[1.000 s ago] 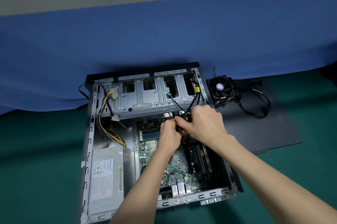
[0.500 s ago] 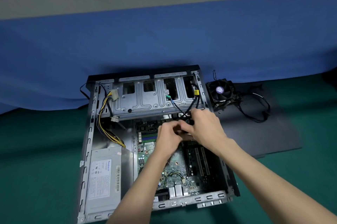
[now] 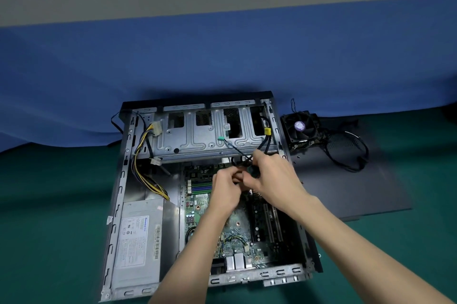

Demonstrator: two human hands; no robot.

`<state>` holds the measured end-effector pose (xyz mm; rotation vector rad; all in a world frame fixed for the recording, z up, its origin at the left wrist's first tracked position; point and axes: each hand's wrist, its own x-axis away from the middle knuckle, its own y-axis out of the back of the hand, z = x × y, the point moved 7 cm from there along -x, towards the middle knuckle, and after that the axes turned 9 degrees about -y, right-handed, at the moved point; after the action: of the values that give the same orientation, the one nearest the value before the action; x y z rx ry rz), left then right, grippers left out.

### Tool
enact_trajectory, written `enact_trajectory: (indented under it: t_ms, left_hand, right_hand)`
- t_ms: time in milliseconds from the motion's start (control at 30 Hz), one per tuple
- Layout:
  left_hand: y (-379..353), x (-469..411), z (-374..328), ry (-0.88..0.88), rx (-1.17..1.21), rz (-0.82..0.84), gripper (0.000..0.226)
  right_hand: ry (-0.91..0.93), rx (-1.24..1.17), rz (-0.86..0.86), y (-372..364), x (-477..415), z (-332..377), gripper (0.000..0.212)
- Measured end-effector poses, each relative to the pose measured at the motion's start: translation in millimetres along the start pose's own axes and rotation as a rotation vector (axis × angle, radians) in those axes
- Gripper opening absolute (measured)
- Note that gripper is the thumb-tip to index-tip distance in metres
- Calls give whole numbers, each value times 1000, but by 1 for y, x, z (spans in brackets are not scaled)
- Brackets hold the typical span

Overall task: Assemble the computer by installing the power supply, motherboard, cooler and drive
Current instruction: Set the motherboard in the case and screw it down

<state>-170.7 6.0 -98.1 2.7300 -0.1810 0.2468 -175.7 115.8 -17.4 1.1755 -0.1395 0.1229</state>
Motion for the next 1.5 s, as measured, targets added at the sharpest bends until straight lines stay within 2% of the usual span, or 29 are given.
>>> enact_trajectory:
  t_ms: [133,167,267,300,433,567,633,700,767,900,1033,1133,1300,1433,1500]
  left_hand:
    - [-4,6,0,32,-40,8,24]
    - [-5,6,-1,20,-68,-2,23]
    - [-7,4,-5,-43,-57,22,26]
    - [-6,4,-4,-21,-23,18,27]
    - [-3,4,-2,11,-3,-11,28]
    - [0,1,-2,-40,-59,11,33]
    - [3,1,-2,-53,-55,14,31]
    - [3,1,-3,-72,-43,36,35]
    - [2,1,-5,-85,-53,52,36]
    - [0,2,-9,-71,54,97,35]
    - [2,-1,-10,-40,13,18,28]
    - [2,-2,-11,-78,31,38,51]
    - [-2,2,-8,-30,65,94,36]
    - [19,12,8,40,-38,-56,32]
    - [27,21,18,82,-106,-84,32]
  right_hand:
    - [-115,56,-58,5,-6,-5,57]
    - [-109,67,-66,5,-4,-5,57]
    - [-25,18,-22,0,1,-5,39]
    - [-28,0,-4,0,1,-8,38]
    - [-101,54,-39,5,-3,-6,56]
    - [-39,23,21,0,0,-6,34]
    - [-44,67,51,-4,1,-7,36]
    - [-82,92,-21,0,1,-4,45]
    - [-66,59,-100,6,0,0,43]
    - [10,6,-25,3,-6,-2,33]
    - [-65,55,-42,9,-13,-1,56]
    - [-10,-42,-40,12,-12,3,40]
    - [-30,-79,-41,12,-8,3,33]
    - [-91,-147,-88,26,3,-3,25]
    - [-149,-288,-143,44,11,-18,19]
